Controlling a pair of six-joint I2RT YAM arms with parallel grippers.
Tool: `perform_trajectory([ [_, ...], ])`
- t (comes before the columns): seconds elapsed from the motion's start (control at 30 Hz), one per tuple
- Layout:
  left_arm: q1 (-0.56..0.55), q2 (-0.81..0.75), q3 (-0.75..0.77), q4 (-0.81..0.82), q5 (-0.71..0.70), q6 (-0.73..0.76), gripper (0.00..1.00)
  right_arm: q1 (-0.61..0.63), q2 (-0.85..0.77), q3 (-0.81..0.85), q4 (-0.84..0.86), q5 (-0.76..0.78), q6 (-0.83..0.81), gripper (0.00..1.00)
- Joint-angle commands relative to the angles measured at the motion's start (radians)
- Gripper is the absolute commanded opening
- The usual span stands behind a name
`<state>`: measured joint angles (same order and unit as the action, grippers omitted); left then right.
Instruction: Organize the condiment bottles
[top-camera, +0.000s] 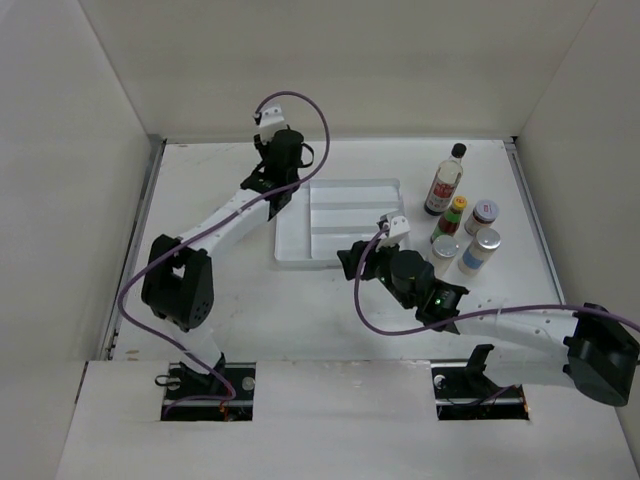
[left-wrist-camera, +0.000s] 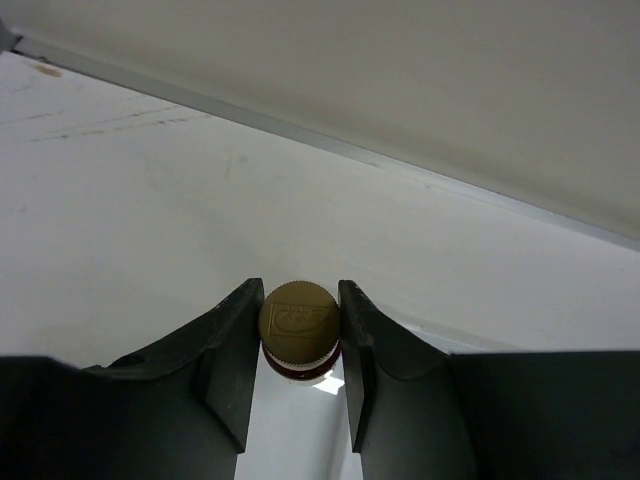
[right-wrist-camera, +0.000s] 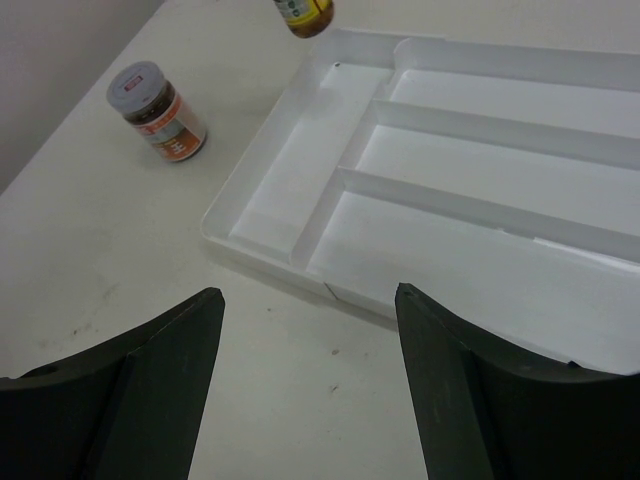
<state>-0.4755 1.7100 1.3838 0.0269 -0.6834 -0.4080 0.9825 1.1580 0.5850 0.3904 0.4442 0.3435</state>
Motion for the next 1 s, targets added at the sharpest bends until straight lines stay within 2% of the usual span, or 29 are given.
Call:
perform_trajectory([
  [0.0, -0.033, 0.055, 0.098, 0.08, 0.018, 0.005, 0.18, -0.006, -0.023, -0.007, 0.061, -0.001, -0.001, 0.76],
  [0.23, -0.039, 0.166, 0.161, 0.087, 0.024, 0.008, 0.18, -0.015, -0.026, -0.013, 0.062, -0.001, 0.0, 0.76],
  [0.5, -0.036, 0.207, 0.153, 0.103, 0.01, 0.031, 0.18, -0.02, -0.004, -0.01, 0.062, -0.001, 0.003, 0.76],
  [0.63, -0.033, 0.223, 0.124, 0.131, -0.04, 0.066, 0.19, -0.02, -0.001, -0.008, 0.062, -0.001, 0.003, 0.76],
  [0.77, -0.03, 0.24, 0.092, 0.18, -0.044, 0.095, 0.29, -0.026, -0.004, -0.01, 0.062, -0.001, 0.003, 0.77],
  [0.97, -0.03, 0.235, 0.063, 0.199, -0.034, 0.083, 0.36, -0.026, -0.017, -0.013, 0.062, -0.001, 0.005, 0.78],
])
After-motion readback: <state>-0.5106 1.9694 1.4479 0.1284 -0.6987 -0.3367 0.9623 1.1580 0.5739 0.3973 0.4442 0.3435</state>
